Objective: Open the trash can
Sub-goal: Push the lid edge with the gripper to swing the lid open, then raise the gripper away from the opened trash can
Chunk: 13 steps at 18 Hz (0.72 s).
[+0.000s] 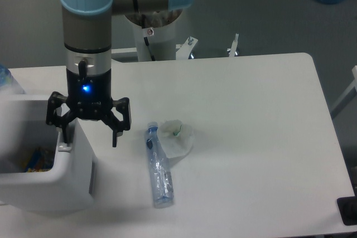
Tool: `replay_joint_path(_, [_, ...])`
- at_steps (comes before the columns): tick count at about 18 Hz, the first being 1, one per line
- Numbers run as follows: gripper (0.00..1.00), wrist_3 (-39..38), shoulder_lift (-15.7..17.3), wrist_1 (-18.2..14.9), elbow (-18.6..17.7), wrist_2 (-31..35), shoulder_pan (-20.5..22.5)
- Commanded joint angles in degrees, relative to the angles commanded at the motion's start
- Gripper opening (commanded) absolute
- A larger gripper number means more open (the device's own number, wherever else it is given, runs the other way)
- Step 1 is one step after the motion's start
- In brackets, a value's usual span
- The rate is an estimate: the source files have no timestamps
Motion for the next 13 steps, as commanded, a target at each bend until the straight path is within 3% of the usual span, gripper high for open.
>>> replay_joint_path(7, [1.00,2.80,-0.88,0.26,6.06,0.09,1.75])
replay_joint_path(13, [1.00,10.08,-0.70,-0.88,6.33,6.58,5.45])
